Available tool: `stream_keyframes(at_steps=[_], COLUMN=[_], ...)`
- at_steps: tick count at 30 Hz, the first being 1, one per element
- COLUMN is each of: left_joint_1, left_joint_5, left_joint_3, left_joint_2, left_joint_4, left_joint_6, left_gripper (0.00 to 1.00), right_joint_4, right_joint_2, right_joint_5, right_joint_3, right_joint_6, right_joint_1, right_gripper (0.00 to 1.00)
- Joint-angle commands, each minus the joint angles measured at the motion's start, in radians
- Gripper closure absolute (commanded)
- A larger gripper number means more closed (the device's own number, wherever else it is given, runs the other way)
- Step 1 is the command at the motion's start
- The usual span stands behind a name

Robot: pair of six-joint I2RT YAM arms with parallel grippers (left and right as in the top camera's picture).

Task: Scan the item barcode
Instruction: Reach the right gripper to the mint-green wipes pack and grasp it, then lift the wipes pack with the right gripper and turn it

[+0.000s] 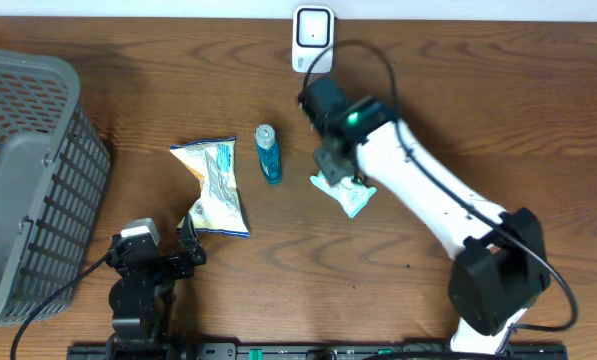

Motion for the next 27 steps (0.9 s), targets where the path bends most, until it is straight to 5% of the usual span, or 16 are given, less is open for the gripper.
stream_keyframes(at_steps=[1,6,13,20,23,27], left_joint_1=[0.005,0.005,0.005,0.005,0.005,0.005], left_joint_5=[-0.002,-0.002,-0.002,-0.002,-0.002,-0.002], left_joint_3=[-0.002,-0.002,-0.002,-0.002,-0.002,-0.002], left_joint_2=[-0.006,-0.006,-0.006,-0.006,-0.006,-0.006], left_joint_4=[0.002,0.002,0.002,0.002,0.002,0.002], left_joint_6=[-0.010,-0.010,-0.009,-0.010,-0.010,-0.010], left_gripper=[0.02,0.02,0.02,0.02,0.02,0.02], right_joint_4=[0.057,0.240,0.461,0.506,0.505,0.458], right_joint_2=[0.018,0.019,0.035,0.043,0.043,0.029], right_joint_5=[0.060,0.181,0.280,0.253,0.241,0.229], right_joint_3=[-0.116,-0.275,-0.446,-0.499,-0.499,-0.459], right_joint_6=[-0.070,-0.086,-0.130,-0.131,-0.130,-0.097], right_joint_1=[0.061,0.114,0.102,0.074,0.071,0.071], right_gripper=[0.35,0.13,0.23,0.49,0.80,0.99])
